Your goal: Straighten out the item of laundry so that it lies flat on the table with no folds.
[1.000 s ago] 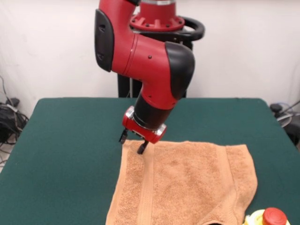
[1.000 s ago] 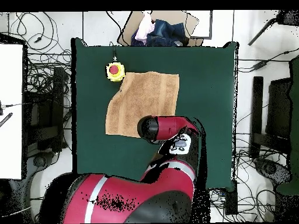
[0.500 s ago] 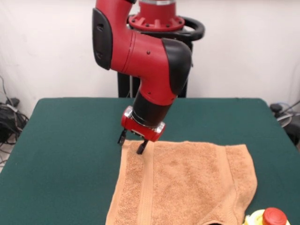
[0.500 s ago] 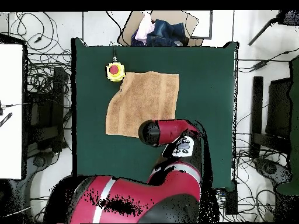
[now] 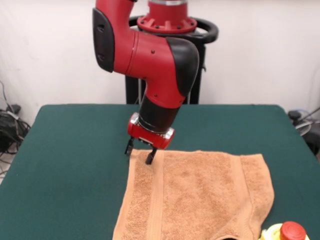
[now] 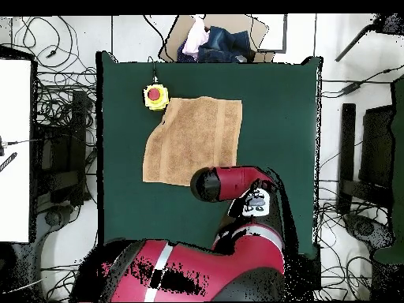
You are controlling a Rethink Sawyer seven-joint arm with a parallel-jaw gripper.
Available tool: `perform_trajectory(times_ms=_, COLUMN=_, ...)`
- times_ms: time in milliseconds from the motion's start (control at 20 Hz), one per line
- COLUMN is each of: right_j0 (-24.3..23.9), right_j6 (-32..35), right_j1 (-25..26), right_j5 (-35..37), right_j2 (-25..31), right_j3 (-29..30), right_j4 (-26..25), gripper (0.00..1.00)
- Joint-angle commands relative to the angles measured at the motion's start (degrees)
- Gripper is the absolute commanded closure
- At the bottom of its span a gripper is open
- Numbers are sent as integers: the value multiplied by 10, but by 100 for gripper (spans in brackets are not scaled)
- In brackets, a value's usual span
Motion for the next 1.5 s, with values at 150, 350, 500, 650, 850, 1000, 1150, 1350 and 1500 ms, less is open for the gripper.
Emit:
perform_trajectory(times_ms=150, right_j0=-27, right_j6=12, right_j1=48, right_j5=-74, right_j2=60, right_j3=7, right_j4=-38, gripper=0)
perform_trajectory(times_ms=350, right_j0=-27, right_j6=12, right_j1=48, right_j5=-70, right_j2=59, right_j3=8, right_j4=-38, gripper=0)
perform_trajectory(times_ms=500, right_j0=-26, right_j6=12, right_j1=49, right_j5=-65, right_j2=58, right_j3=5, right_j4=-37, gripper=0)
perform_trajectory(times_ms=650, right_j0=-24, right_j6=15, right_j1=52, right_j5=-66, right_j2=55, right_j3=4, right_j4=-36, gripper=0)
perform_trajectory(times_ms=850, right_j0=-26, right_j6=14, right_j1=54, right_j5=-67, right_j2=56, right_j3=2, right_j4=-37, gripper=0)
perform_trajectory(times_ms=1000, right_j0=-25, right_j6=15, right_j1=57, right_j5=-70, right_j2=54, right_j3=2, right_j4=-38, gripper=0)
perform_trajectory(times_ms=1150, right_j0=-27, right_j6=13, right_j1=56, right_j5=-71, right_j2=56, right_j3=5, right_j4=-40, gripper=0)
perform_trajectory(times_ms=1350, right_j0=-29, right_j6=13, right_j1=56, right_j5=-82, right_j2=55, right_j3=10, right_j4=-45, gripper=0)
perform_trajectory(times_ms=1500, right_j0=-33, right_j6=13, right_j1=56, right_j5=-89, right_j2=56, right_j3=13, right_j4=-49, gripper=0)
